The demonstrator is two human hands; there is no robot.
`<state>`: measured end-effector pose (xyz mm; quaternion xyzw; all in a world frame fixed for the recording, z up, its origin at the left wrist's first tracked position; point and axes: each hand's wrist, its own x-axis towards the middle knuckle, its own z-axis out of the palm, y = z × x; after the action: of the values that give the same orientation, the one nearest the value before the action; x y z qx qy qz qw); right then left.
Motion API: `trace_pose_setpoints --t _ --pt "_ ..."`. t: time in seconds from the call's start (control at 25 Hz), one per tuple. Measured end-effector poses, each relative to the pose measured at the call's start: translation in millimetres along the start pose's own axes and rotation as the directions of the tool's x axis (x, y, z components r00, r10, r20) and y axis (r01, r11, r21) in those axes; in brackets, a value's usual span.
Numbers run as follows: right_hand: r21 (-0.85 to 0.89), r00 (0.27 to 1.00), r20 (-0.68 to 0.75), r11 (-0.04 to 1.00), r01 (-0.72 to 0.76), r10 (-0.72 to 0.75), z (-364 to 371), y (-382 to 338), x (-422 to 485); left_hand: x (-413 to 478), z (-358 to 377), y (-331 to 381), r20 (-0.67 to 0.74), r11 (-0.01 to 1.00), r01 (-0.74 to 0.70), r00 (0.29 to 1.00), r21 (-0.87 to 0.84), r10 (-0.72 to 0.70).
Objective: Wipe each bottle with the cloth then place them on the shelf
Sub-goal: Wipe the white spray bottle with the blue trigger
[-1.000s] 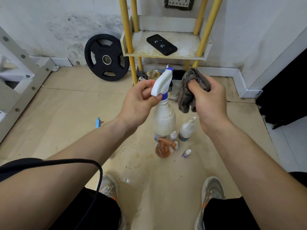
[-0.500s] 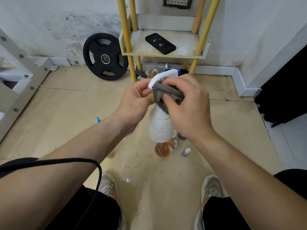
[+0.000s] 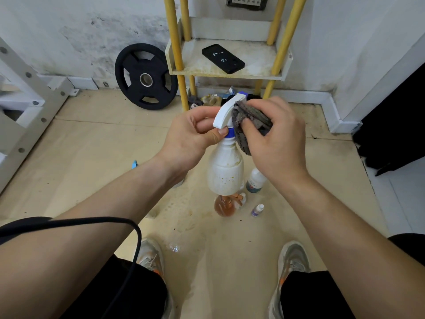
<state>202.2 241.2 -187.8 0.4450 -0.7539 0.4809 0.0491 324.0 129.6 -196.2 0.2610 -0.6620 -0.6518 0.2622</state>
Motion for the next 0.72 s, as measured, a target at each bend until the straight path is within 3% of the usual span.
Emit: trace_pose_setpoints --t 0.24,0.36,0.44,0.72 --pt "0.002 0.944 0.245 0.974 0.226 -0.220 -7.1 -5.7 2.7 3.3 -6.3 1.6 -0.049 1.000 0.007 0.999 -0.016 -0.008" --pt "0.067 1.000 0.003 0.998 -0.002 0.002 -15.3 1.4 13.5 8.0 -9.9 3.0 -0.093 0.999 0.019 0.995 -0.039 -0.023" --pt "0.103 0.984 -0.117 0.987 -0.122 0.134 -17.0 4.9 15.2 6.6 -7.9 4.2 -0.112 1.000 0.028 0.993 -0.012 -0.029" --pt "0.111 0.998 0.060 0.994 0.000 -0.007 15.8 -1.9 -14.0 5.1 6.5 13.1 -0.120 0.999 0.031 0.992 -0.045 -0.036"
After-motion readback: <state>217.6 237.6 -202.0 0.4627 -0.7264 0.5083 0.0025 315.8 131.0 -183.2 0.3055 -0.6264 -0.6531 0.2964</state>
